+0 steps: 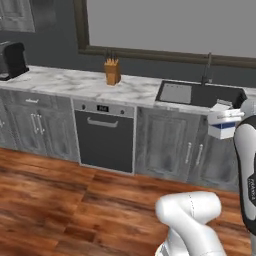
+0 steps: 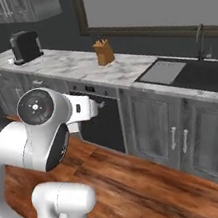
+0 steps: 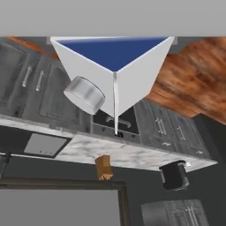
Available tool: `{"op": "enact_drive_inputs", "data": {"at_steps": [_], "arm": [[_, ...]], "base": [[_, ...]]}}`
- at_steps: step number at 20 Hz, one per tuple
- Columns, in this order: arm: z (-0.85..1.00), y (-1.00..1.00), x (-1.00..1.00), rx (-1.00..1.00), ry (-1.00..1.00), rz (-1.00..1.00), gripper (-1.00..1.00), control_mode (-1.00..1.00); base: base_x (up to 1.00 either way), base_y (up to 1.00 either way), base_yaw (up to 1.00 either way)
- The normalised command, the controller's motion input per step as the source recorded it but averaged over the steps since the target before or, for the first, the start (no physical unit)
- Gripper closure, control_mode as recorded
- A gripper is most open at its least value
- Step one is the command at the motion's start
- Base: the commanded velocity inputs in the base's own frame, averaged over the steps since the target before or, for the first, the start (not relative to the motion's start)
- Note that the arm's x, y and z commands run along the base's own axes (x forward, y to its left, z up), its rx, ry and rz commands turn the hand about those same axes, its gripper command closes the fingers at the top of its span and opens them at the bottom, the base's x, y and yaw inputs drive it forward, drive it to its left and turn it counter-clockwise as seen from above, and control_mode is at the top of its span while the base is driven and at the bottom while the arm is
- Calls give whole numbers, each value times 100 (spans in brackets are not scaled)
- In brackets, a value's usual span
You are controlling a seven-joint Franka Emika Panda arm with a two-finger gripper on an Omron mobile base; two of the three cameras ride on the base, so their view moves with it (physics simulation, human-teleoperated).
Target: Take a sugar cube from the saucer and place it inside the coffee. Then, grab milk from the fridge and place it next to the coffee on the counter to sweeten the coffee.
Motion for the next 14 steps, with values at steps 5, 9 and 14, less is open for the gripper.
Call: {"op": "enact_drive_inputs", "data": {"at_steps": [5,9,14], "arm": [[0,0,0,0,0,0,100,100],[0,0,0,0,0,0,100,100],[0,0,0,0,0,0,100,100]], "base": [[100,-7,22],[100,-4,20],[100,54,4]]}}
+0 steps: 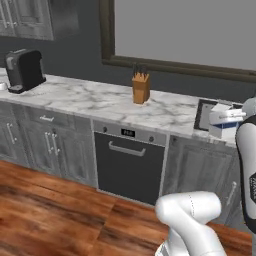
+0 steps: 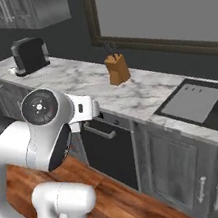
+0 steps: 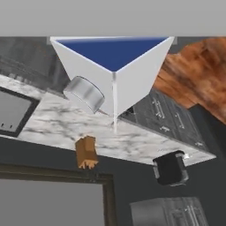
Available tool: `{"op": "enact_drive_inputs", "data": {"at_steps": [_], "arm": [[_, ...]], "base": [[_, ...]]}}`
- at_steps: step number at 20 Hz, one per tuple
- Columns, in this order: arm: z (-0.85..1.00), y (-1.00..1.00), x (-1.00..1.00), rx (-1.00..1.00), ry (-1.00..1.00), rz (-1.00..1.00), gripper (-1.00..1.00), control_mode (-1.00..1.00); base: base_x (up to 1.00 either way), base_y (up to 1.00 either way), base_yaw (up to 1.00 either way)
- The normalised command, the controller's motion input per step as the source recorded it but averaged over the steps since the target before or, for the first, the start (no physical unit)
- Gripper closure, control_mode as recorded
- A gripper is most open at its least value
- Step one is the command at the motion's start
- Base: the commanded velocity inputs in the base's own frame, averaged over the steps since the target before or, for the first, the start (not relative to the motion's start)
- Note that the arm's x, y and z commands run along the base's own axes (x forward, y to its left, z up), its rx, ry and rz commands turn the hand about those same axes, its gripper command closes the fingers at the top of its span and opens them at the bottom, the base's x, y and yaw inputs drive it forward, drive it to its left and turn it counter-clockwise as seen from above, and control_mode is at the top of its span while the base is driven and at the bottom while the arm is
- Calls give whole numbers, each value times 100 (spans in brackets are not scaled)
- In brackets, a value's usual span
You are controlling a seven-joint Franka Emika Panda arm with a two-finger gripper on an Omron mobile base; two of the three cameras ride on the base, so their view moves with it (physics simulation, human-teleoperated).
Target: Take a sugar cube from the saucer and place it inside the coffee. Then, grab milk from the fridge and place it next to the coffee on the counter to sweeten the coffee.
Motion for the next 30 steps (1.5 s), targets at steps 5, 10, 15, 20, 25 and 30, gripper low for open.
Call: {"op": "enact_drive_inputs", "data": {"at_steps": [5,10,15,20,25,30], "arm": [[0,0,0,0,0,0,100,100],[0,0,0,0,0,0,100,100],[0,0,0,0,0,0,100,100],[0,0,0,0,0,0,100,100],[0,0,0,0,0,0,100,100],[0,0,0,0,0,0,100,100]], "base": [[100,93,0],[100,100,0],[100,100,0],[100,100,0],[100,100,0],[100,100,-2]]}}
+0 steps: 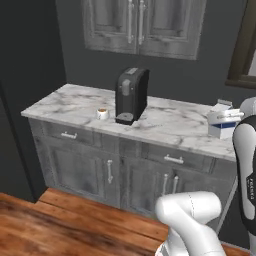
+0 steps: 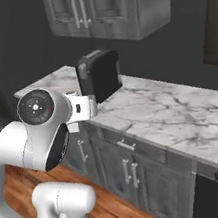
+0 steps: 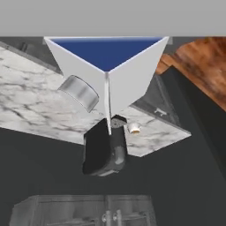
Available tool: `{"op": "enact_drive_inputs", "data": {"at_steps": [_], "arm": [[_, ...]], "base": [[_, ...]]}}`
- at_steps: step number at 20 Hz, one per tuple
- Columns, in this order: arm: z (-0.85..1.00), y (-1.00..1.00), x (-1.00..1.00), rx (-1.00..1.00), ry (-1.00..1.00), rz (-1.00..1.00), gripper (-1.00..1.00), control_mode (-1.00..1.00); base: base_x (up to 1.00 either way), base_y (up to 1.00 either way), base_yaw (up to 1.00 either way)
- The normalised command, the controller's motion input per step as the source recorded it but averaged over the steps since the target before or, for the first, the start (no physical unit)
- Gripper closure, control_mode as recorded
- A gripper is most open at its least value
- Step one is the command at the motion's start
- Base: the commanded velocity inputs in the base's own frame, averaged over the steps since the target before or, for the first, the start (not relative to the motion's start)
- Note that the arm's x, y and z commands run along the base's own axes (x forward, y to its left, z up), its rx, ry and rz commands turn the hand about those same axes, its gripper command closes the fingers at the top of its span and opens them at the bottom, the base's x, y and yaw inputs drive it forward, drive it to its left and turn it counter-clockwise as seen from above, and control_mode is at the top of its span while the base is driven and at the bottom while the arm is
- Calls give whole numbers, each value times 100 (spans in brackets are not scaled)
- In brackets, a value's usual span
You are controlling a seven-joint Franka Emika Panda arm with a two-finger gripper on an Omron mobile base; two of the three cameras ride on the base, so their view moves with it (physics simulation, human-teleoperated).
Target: Take a sugar cube from the saucer and place it inside the coffee. Then, grab milk from the fridge and place it next to the coffee on the counter to sweeten the coffee.
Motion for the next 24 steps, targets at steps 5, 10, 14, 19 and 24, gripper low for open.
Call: {"op": "enact_drive_inputs", "data": {"at_steps": [5,10,14,19,24], "arm": [[0,0,0,0,0,0,100,100],[0,0,0,0,0,0,100,100],[0,0,0,0,0,0,100,100],[0,0,0,0,0,0,100,100],[0,0,0,0,0,0,100,100]], "base": [[100,100,-7],[100,100,-13],[100,100,-23],[99,100,-44],[66,99,-64]]}}
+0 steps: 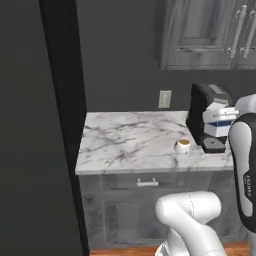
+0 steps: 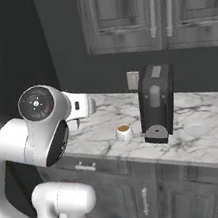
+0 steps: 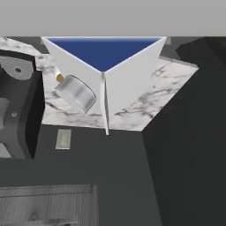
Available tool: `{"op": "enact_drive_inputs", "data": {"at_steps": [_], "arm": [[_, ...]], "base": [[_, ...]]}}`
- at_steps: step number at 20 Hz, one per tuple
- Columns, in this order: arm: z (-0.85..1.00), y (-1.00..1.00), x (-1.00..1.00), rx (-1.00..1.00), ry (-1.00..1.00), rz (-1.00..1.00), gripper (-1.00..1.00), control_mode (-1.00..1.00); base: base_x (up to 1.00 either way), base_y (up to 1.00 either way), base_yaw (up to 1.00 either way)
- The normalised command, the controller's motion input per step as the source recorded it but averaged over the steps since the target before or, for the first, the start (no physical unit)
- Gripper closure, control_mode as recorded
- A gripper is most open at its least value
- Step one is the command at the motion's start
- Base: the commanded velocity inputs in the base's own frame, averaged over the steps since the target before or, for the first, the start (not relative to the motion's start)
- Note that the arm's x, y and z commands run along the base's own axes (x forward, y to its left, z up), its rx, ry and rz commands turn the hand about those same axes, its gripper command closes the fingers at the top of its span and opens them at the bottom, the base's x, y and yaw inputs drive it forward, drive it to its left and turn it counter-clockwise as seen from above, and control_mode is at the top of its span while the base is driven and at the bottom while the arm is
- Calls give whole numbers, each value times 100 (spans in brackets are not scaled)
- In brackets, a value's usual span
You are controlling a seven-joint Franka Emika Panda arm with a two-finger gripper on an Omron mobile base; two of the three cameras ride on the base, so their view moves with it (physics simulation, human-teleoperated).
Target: Take a sugar cube from the saucer and place it inside the coffee. Then, grab milk from the fridge and place it next to the coffee on the counter to sweeten the coffee.
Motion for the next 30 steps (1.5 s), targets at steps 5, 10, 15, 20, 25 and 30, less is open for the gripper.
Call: {"op": "enact_drive_inputs", "data": {"at_steps": [5,10,15,20,25,30], "arm": [[0,0,0,0,0,0,100,100],[0,0,0,0,0,0,100,100],[0,0,0,0,0,0,100,100],[-21,25,24,0,13,-5,100,-100],[-36,12,41,-1,12,-15,100,-100],[-57,0,52,-3,2,-10,100,-100]], "base": [[6,78,-48],[0,21,-1],[4,38,0],[4,9,0],[0,0,0],[0,0,0]]}}
